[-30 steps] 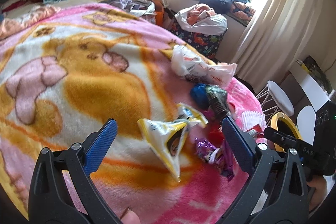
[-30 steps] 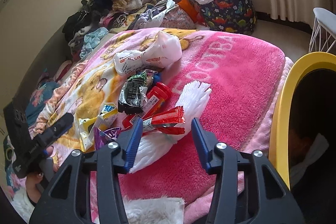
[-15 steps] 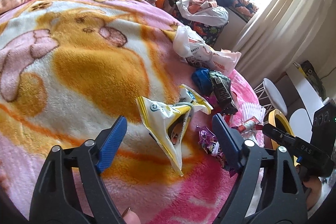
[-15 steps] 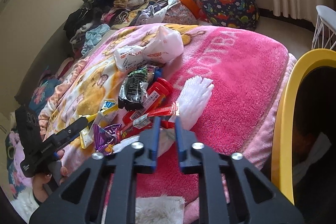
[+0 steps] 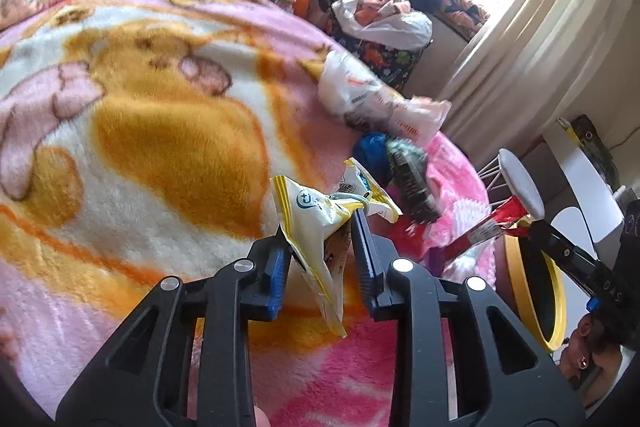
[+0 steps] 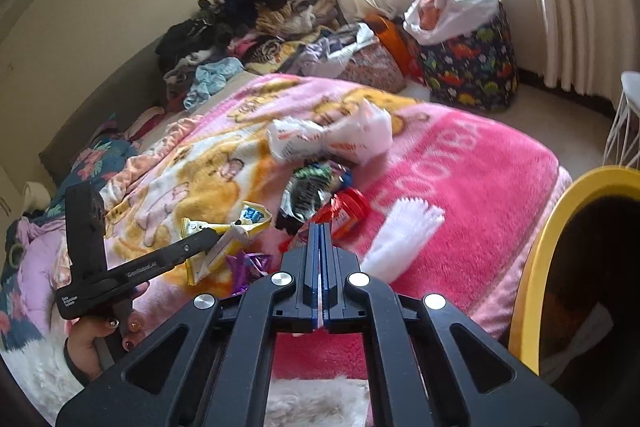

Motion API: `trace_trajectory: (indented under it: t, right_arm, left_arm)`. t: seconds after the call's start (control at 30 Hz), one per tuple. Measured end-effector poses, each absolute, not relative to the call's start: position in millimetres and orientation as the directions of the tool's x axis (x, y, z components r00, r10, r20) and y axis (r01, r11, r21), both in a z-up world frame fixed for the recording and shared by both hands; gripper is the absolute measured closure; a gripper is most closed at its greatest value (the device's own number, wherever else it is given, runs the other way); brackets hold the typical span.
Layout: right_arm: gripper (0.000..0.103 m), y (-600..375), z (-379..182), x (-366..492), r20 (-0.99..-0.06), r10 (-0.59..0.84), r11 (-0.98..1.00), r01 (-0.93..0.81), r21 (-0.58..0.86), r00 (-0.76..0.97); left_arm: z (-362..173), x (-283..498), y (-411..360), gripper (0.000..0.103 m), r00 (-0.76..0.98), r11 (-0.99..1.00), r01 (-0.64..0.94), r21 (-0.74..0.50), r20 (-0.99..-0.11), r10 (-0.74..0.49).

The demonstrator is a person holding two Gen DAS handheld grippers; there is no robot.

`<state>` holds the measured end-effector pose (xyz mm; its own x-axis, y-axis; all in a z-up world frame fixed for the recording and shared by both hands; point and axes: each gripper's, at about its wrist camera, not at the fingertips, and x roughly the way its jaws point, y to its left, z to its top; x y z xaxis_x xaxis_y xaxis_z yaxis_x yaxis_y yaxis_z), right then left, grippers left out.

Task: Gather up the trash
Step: 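Grasp the yellow snack wrapper with the left tool while the right tool grasps a red packet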

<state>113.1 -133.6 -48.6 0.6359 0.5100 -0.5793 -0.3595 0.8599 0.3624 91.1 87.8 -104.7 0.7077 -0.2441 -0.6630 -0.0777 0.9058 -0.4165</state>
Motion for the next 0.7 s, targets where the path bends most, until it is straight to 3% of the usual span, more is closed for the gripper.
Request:
trace_trajectory:
  t: [0.33,0.7]
  right_arm:
    - [0.102,-138,-20,100,-0.508,0.508,0.861,-0.393,0.322,0.696]
    - [0.102,-152,-6,88,-0.469,0.496,0.867,-0.386,0.315,0.731]
  left_arm:
    - [-54,85,73,0.081,0.786,0.907,0.003,-0.422,-0.559,-0.263]
    - [-34,84,50,0.081,0.799,0.911,0.068,-0.407,-0.525,-0.294]
